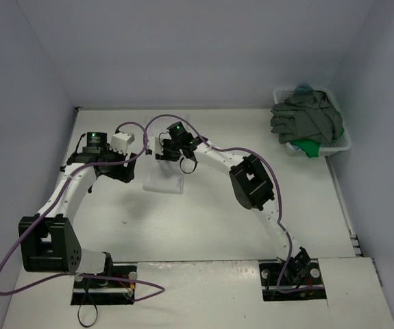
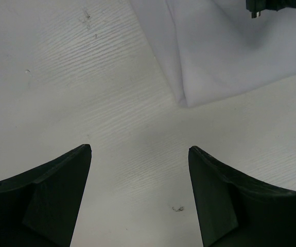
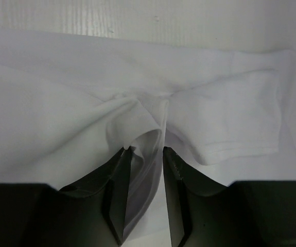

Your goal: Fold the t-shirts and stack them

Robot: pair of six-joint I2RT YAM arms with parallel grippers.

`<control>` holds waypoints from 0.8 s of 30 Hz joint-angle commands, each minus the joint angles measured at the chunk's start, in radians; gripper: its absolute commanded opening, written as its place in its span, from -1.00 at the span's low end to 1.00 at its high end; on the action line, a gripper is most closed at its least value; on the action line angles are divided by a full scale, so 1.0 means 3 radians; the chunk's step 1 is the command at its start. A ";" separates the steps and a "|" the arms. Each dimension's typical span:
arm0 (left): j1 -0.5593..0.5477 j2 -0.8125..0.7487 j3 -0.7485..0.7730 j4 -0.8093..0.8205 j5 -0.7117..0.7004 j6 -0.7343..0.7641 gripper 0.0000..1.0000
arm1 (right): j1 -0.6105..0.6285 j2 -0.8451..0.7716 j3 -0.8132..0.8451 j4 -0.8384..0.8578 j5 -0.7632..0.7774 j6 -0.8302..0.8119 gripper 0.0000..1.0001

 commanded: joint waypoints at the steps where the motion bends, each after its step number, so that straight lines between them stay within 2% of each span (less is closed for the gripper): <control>1: 0.0026 -0.0062 0.0063 0.0148 0.0087 -0.0026 0.41 | -0.0011 -0.0359 0.0018 0.0399 0.0110 0.0134 -0.45; 5: 0.0026 -0.0067 0.0053 0.0153 0.0128 -0.0046 0.41 | -0.0006 -0.0379 0.0048 0.0496 0.0192 0.0246 -0.32; 9: 0.0026 -0.0072 0.0037 0.0148 0.0128 -0.0046 0.41 | 0.0004 -0.0435 -0.0023 0.0746 0.0391 0.0394 -0.30; 14: 0.0026 -0.0129 0.0022 0.0138 0.0138 -0.0052 0.41 | 0.0055 -0.0481 -0.0243 0.1273 0.0902 0.0435 -0.29; 24: 0.0026 -0.0139 0.0022 0.0128 0.0169 -0.0067 0.41 | 0.0142 -0.1038 -0.0509 0.0497 0.0565 0.0527 -0.30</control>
